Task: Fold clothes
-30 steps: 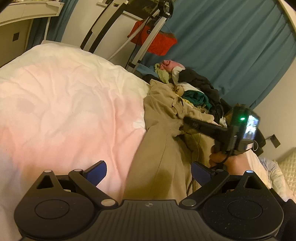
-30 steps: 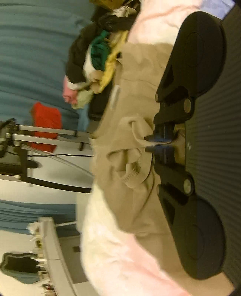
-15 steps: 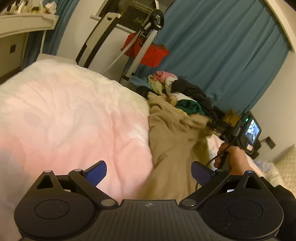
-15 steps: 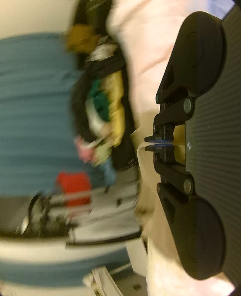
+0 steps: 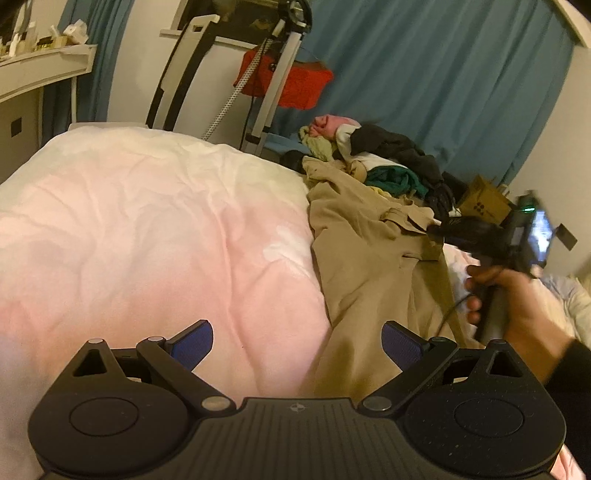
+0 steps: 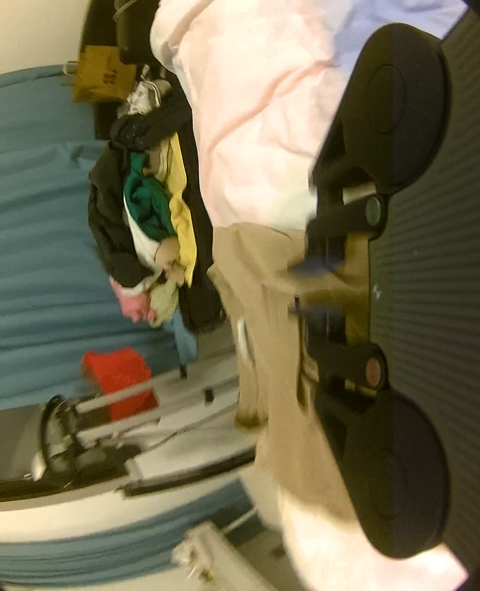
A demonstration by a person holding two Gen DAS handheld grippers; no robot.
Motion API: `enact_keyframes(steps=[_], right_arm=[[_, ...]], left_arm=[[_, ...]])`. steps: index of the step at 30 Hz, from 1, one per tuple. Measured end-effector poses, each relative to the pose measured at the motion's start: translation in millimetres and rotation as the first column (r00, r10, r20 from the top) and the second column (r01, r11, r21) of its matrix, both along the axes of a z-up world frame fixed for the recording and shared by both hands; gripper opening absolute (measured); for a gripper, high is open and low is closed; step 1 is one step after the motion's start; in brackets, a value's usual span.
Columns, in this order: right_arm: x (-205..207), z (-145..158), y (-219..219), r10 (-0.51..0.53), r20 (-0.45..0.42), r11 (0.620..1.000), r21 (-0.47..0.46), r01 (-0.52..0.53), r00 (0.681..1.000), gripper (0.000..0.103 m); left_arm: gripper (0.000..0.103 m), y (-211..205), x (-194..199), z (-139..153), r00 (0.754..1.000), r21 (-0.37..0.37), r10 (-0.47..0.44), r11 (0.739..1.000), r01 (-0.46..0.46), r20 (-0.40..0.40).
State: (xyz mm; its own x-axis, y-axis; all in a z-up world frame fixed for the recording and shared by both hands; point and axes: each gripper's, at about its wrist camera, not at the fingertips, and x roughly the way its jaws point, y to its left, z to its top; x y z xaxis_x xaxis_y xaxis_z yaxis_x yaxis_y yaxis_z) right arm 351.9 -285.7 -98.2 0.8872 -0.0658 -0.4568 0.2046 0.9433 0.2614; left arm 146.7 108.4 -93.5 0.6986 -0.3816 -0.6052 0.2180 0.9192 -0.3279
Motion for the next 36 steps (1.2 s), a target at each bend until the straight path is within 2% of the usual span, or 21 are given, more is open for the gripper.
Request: enact_keyframes(steps=[1,2,4,8,12,14,17,21,23,26,28,30,33,35,36], right_arm=[[-13.1,7.7,1.3,0.009,0.013,1.000,0.022,-0.009,1.000,0.082],[-34.6,17.8,4.6,0.007,0.049,0.999,0.034,-0.008,0.999,0.088],[-73.3,36.3,12.8,0.028,0.083,0.999,0.038,-0.031,0.996,0.085],[-157.3,57.7,24.4,0.042,0.085,0.994,0.100,-0.051,0.995,0.085],[-207.0,50.3,27.2,0.038,0.041,0.988,0.147,-0.043,0.998,0.085],[-231.9,46.6,28.7,0.036,0.019,0.985,0.170,-0.039,0.999,0.085],[-269.1,41.1,30.8,0.035,-0.015,0.978,0.205,-0.031,0.999,0.085],[-317.5,33.8,33.5,0.035,-0.058,0.968,0.250,-0.019,0.998,0.085],[-318.5,31.6,31.3,0.034,-0.062,0.964,0.267,-0.016,0.998,0.085],[-319.9,28.3,28.1,0.032,-0.067,0.956,0.292,-0.011,0.997,0.085],[-320.8,26.0,25.9,0.031,-0.070,0.951,0.308,-0.008,0.997,0.085],[-321.8,23.8,23.7,0.030,-0.074,0.946,0.325,-0.005,0.997,0.085],[-323.2,20.5,20.5,0.029,-0.079,0.937,0.349,0.000,0.996,0.085],[-324.2,18.3,18.3,0.028,-0.082,0.931,0.365,0.004,0.996,0.085],[-324.6,17.2,17.2,0.028,-0.084,0.928,0.373,0.006,0.996,0.085]], left_arm=[[0.099,0.0,-3.8,2.5,1.000,-0.002,-0.009,1.000,0.009,0.000],[0.099,-0.1,-7.6,5.0,1.000,-0.005,-0.018,1.000,0.018,0.000],[0.099,-0.2,-15.2,10.0,0.999,-0.010,-0.036,0.999,0.036,0.001],[0.099,-0.4,-30.3,20.0,0.997,-0.019,-0.072,0.997,0.072,0.002],[0.099,6.4,-51.9,31.3,0.992,-0.027,-0.122,0.992,0.121,-0.021],[0.099,9.8,-61.9,34.6,0.993,-0.003,-0.108,0.994,0.108,-0.042],[0.097,15.0,-67.7,33.4,0.986,0.016,-0.110,0.994,0.113,-0.124],[0.095,26.1,-64.5,21.2,0.955,0.020,-0.109,0.993,0.119,-0.277],[0.086,33.8,-59.9,9.8,0.932,0.026,-0.074,0.996,0.089,-0.354],[0.077,44.6,-53.4,-6.9,0.887,0.039,-0.024,0.998,0.048,-0.460],[0.077,41.6,-55.5,-9.5,0.878,0.050,-0.032,0.997,0.064,-0.478],[0.071,36.8,-59.7,-8.9,0.872,0.063,-0.051,0.994,0.094,-0.487],[0.052,28.4,-70.9,-4.0,0.864,0.095,-0.086,0.984,0.152,-0.496],[0.028,21.8,-77.9,-0.1,0.865,0.142,-0.101,0.971,0.194,-0.492],[0.020,18.2,-81.4,2.2,0.868,0.167,-0.109,0.963,0.214,-0.484]])
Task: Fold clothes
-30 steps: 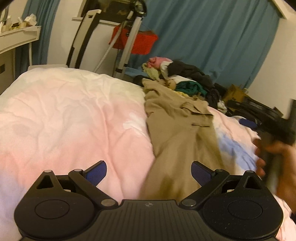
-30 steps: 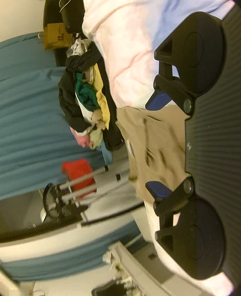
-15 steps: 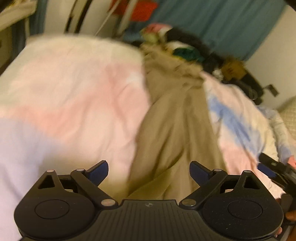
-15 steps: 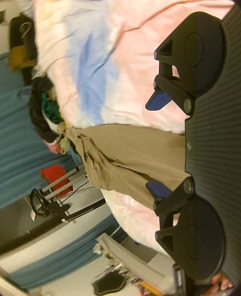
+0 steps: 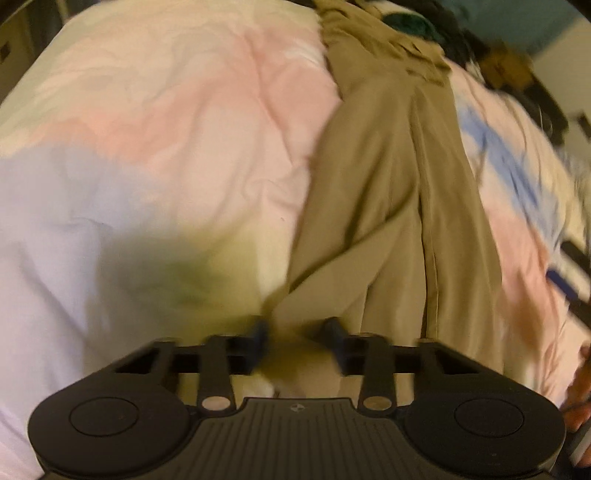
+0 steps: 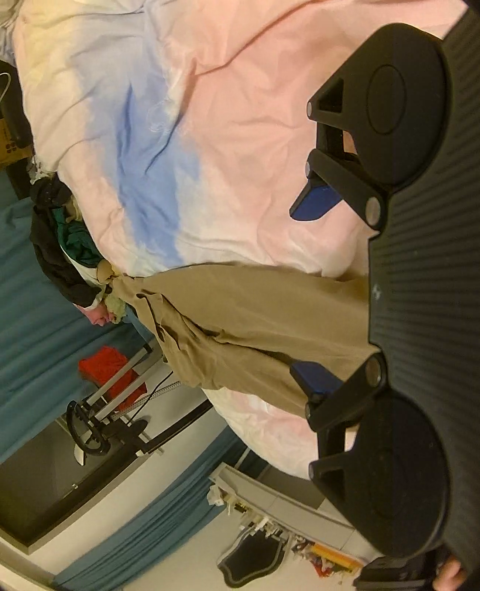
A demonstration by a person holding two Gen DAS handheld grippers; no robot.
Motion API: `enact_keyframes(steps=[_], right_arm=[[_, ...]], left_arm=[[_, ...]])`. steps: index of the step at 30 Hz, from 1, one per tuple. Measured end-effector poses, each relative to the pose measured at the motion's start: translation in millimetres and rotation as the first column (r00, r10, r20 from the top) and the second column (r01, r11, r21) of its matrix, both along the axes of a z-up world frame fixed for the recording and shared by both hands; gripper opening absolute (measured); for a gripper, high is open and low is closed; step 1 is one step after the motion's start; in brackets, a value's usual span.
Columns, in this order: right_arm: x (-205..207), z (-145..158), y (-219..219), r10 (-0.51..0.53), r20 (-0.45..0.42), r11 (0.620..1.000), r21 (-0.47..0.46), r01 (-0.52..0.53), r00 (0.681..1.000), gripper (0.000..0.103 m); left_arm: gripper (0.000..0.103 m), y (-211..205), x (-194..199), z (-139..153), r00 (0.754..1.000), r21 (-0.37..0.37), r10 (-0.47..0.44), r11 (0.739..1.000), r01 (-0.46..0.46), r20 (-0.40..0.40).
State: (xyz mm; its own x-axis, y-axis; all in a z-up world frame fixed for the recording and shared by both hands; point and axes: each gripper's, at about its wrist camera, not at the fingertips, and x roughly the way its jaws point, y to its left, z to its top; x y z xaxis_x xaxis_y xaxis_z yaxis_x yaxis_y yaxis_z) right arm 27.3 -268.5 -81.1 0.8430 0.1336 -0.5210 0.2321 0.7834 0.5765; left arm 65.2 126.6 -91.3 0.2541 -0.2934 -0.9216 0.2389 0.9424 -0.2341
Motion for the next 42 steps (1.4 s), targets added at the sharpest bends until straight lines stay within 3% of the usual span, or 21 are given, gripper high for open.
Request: enact_keyframes(steps=[1,4,6,10,14,19,22,23,24,26,28,31,33,35,37,39,42], right_arm=[[-0.5,-1.1,-1.1,-0.001,-0.002,1.000,0.009,0.001,1.000,0.085],[-1.9,-3.6,-3.3,-0.002,-0.006,1.000,0.026,0.002,1.000,0.085],[-3.1,-3.8,-3.2,-0.003,-0.010,1.000,0.028,0.003,1.000,0.085],[-3.0,-4.6,-4.9,-0.003,-0.012,0.999,0.053,0.003,1.000,0.085],[-2.1,-6.8,-3.1,0.012,-0.027,0.999,0.053,-0.010,1.000,0.085],[-3.2,-14.8,-1.7,0.037,-0.070,0.997,0.071,-0.032,0.997,0.085],[-3.8,-19.5,-0.9,0.053,-0.096,0.996,0.083,-0.045,0.994,0.085],[-4.3,-21.4,-0.8,0.059,-0.105,0.995,0.091,-0.049,0.993,0.085],[-7.4,-25.6,-1.3,0.069,-0.112,0.990,0.131,-0.054,0.991,0.085],[-13.5,-34.1,-2.5,0.092,-0.125,0.975,0.211,-0.064,0.988,0.085],[-19.6,-42.4,-3.8,0.113,-0.136,0.955,0.290,-0.070,0.984,0.085],[-27.4,-52.2,-9.3,0.108,-0.153,0.925,0.378,-0.042,0.982,0.086],[-28.9,-60.4,-11.7,0.099,-0.176,0.905,0.426,-0.015,0.979,0.087],[-27.7,-67.9,-10.8,0.116,-0.193,0.884,0.468,-0.012,0.974,0.086],[-24.3,-74.6,-7.3,0.153,-0.204,0.863,0.505,-0.031,0.967,0.086],[-21.5,-77.3,-1.3,0.188,-0.210,0.854,0.517,-0.055,0.959,0.086],[-19.7,-75.4,8.4,0.218,-0.226,0.868,0.489,-0.083,0.949,0.086]], left_arm=[[0.012,-3.9,-3.9,2.7,1.000,0.026,-0.024,0.999,0.024,0.015],[0.009,-22.9,-24.3,18.5,0.981,0.155,-0.142,0.980,0.121,0.132],[0.009,-38.0,-48.9,31.2,0.942,0.243,-0.244,0.952,0.187,0.231],[0.008,-62.7,-93.2,55.0,0.836,0.342,-0.404,0.897,0.281,0.372],[0.007,-98.8,-121.4,50.1,0.750,0.372,-0.537,0.835,0.406,0.387],[0.007,-133.5,-129.7,18.7,0.709,0.376,-0.622,0.777,0.505,0.334],[0.010,-139.2,-117.5,-5.0,0.734,0.346,-0.626,0.772,0.534,0.263],[0.016,-139.7,-112.6,-10.8,0.746,0.330,-0.621,0.775,0.540,0.239],[0.019,-135.7,-107.9,-11.0,0.765,0.292,-0.604,0.790,0.539,0.223],[0.040,-123.2,-97.2,-7.2,0.809,0.190,-0.553,0.831,0.522,0.196],[0.050,-105.6,-85.0,-1.9,0.860,0.071,-0.480,0.877,0.476,0.171],[0.075,-67.9,-64.0,5.6,0.942,-0.100,-0.295,0.945,0.312,0.158],[0.081,-42.6,-49.7,8.6,0.979,-0.201,-0.154,0.963,0.179,0.137],[0.081,-20.0,-33.1,2.9,0.996,-0.269,-0.013,0.963,0.037,0.091],[0.081,-3.7,-19.3,-7.2,0.995,-0.331,0.092,0.941,-0.078,0.027],[0.081,0.7,-10.4,-16.0,0.990,-0.314,0.140,0.941,-0.129,0.015],[0.081,-13.7,-2.6,-32.0,0.994,-0.240,0.105,0.965,-0.109,-0.032]])
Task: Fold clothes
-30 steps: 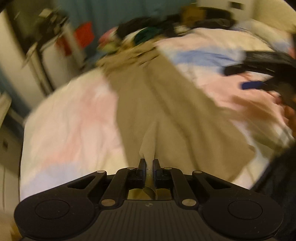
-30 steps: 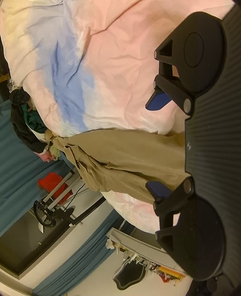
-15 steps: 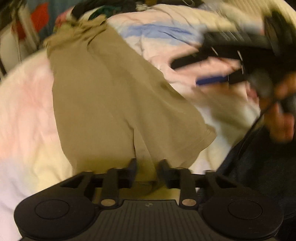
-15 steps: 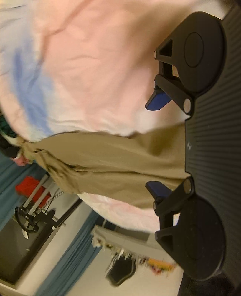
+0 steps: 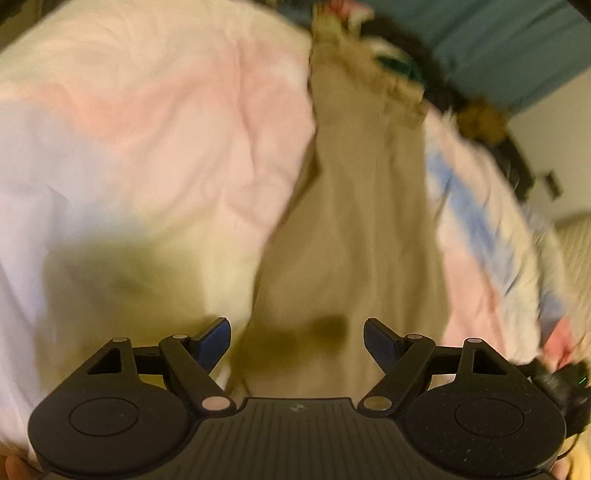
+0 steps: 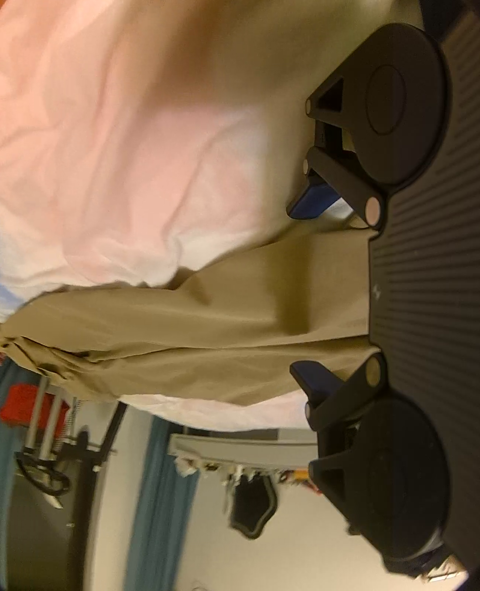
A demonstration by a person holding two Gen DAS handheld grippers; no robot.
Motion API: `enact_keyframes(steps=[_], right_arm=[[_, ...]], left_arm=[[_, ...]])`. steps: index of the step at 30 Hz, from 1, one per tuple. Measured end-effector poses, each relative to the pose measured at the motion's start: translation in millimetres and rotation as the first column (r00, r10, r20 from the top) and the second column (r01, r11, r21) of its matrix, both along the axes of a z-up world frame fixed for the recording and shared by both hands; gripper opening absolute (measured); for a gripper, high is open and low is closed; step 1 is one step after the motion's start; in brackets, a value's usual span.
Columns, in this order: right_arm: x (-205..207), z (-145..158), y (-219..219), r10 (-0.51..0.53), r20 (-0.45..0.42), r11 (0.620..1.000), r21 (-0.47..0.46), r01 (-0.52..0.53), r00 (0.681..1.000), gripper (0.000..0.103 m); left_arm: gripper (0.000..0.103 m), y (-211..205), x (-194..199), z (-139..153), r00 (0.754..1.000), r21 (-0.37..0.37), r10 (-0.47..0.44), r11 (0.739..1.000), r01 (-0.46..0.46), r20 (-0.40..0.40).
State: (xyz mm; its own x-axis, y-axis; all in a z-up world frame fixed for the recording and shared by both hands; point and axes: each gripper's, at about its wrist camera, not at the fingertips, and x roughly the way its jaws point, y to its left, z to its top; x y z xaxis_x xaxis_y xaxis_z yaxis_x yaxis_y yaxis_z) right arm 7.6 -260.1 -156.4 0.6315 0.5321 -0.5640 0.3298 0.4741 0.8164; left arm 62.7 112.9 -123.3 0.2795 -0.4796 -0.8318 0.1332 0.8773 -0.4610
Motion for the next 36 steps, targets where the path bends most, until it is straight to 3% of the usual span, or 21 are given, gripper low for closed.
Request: enact_keyframes(steps=[3,7,8,10,13,17,18,20,21,25,29,33,36], right_arm=[[-0.4,1.5,3.9,0.031,-0.001,0.999,0.007,-0.031,1.000,0.081],[-4.0,5.4,10.3,0.077,0.044,0.995,0.064,-0.080,0.996,0.078],[-4.7,7.2,15.0,0.101,0.043,0.993,0.054,-0.103,0.994,0.076],[-6.1,9.8,24.1,0.129,0.013,0.992,-0.006,-0.129,0.992,0.073],[-7.2,10.0,32.1,0.131,-0.041,0.988,-0.082,-0.134,0.991,0.072],[-8.9,16.4,45.7,0.193,-0.073,0.966,-0.160,-0.202,0.979,0.067],[-9.4,17.5,50.7,0.226,-0.081,0.954,-0.182,-0.237,0.971,0.060],[-10.8,21.8,58.5,0.260,-0.091,0.941,-0.198,-0.273,0.961,0.033],[-10.9,24.5,60.6,0.269,-0.094,0.938,-0.202,-0.283,0.959,0.012],[-11.3,52.5,50.5,0.228,0.009,0.955,-0.200,-0.221,0.974,0.011],[-20.9,103.7,28.9,0.152,0.156,0.972,-0.204,-0.118,0.976,0.010],[-34.0,158.1,12.3,0.096,0.292,0.975,-0.221,-0.030,0.952,0.010],[-45.5,186.5,3.7,0.079,0.375,0.973,-0.233,0.012,0.924,0.010]], left_arm=[[0.078,-14.6,0.9,-9.9,0.998,0.027,-0.047,0.999,0.048,-0.037],[0.048,-17.3,-6.8,-7.2,0.995,-0.039,-0.094,0.995,0.093,-0.031],[0.045,-17.4,-8.7,-7.5,0.994,-0.061,-0.103,0.993,0.101,-0.033],[0.046,-19.5,-12.4,-9.9,0.993,-0.047,-0.115,0.992,0.114,-0.033],[0.054,-24.8,-11.2,-18.3,0.990,0.009,-0.128,0.992,0.129,-0.060],[0.049,-30.2,-13.8,-21.7,0.988,0.025,-0.149,0.988,0.150,-0.049],[0.044,-29.1,-15.0,-20.3,0.988,0.015,-0.148,0.989,0.148,-0.046],[0.024,-27.3,-17.4,-18.5,0.988,-0.006,-0.151,0.989,0.151,-0.044],[0.021,-25.1,-17.7,-17.4,0.987,-0.022,-0.152,0.988,0.151,-0.042],[0.011,-10.9,-20.1,-0.2,0.992,-0.142,-0.123,0.983,0.120,-0.011],[0.005,6.9,-23.3,32.1,0.997,-0.295,-0.059,0.953,0.073,0.054],[0.004,20.3,-32.4,73.8,0.992,-0.394,0.011,0.918,0.038,0.122],[0.003,16.6,-39.4,98.8,0.983,-0.428,0.041,0.903,0.039,0.177]])
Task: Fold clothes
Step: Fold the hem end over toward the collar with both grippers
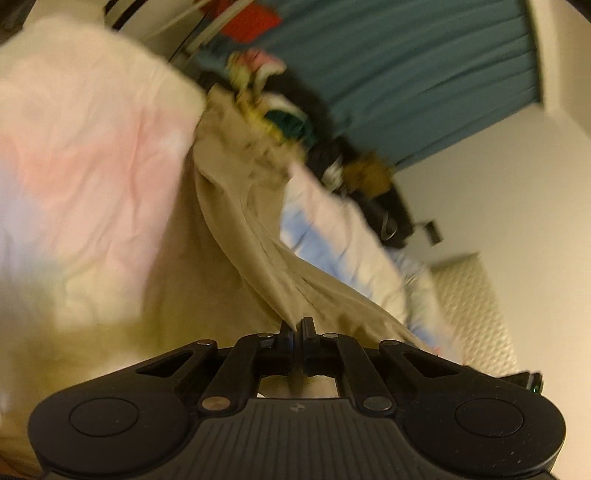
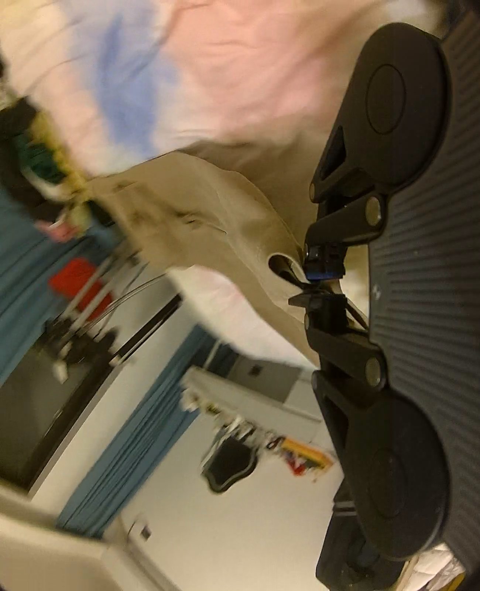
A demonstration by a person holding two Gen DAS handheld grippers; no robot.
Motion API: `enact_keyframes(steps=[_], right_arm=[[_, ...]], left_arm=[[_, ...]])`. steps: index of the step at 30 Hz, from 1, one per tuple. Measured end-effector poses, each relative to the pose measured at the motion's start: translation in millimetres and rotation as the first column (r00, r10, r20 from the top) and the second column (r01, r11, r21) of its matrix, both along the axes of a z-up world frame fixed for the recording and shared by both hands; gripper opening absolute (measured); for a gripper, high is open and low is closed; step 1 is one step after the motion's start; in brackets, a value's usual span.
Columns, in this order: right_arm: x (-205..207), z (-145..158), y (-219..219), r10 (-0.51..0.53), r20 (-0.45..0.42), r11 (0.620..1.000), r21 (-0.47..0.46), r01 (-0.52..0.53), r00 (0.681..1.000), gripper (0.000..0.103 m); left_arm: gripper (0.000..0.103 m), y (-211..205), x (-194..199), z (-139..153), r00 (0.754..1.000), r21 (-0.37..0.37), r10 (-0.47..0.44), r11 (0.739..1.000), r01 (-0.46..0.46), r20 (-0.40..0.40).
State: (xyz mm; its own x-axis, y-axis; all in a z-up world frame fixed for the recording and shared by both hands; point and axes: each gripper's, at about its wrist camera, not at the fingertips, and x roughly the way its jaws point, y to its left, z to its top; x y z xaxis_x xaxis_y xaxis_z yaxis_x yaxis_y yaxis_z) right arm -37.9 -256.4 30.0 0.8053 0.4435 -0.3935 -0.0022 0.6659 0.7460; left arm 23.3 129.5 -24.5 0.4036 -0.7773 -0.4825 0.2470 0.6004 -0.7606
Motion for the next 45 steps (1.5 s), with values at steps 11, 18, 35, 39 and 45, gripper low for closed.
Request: enact_keyframes(steps=[11,18,35,39,45], right_arm=[[-93.0,-33.7,12.3,-0.027,0.044,0.998,-0.055,0.030,0.999,0.010],[-90.4,-46.7,13.5,-0.082,0.034,0.992,-0.093,0.084,0.996,0.010],[164.7,-51.8,-13.0,-0.210,0.111,0.937,-0.259,0.233,0.971,0.010],[200.8,-80.1,-14.5,-0.196,0.123,0.921,-0.319,0.226,0.973,0.010],[243.9,-126.7,-14.0,-0.178,0.092,0.892,-0.406,0.200,0.980,0.010]], left_arm=[[0.003,13.8,-101.9,-23.1,0.999,0.046,-0.026,0.999,0.028,-0.041],[0.003,6.2,-94.7,-24.1,0.998,0.042,-0.032,0.999,0.034,-0.053],[0.003,-72.1,122.6,-8.9,0.971,0.235,0.163,0.951,-0.201,0.172],[0.003,-87.9,155.8,-37.1,0.963,0.299,0.151,0.930,-0.215,0.223],[0.003,-107.8,198.4,-83.8,0.962,0.402,0.102,0.893,-0.201,0.254]])
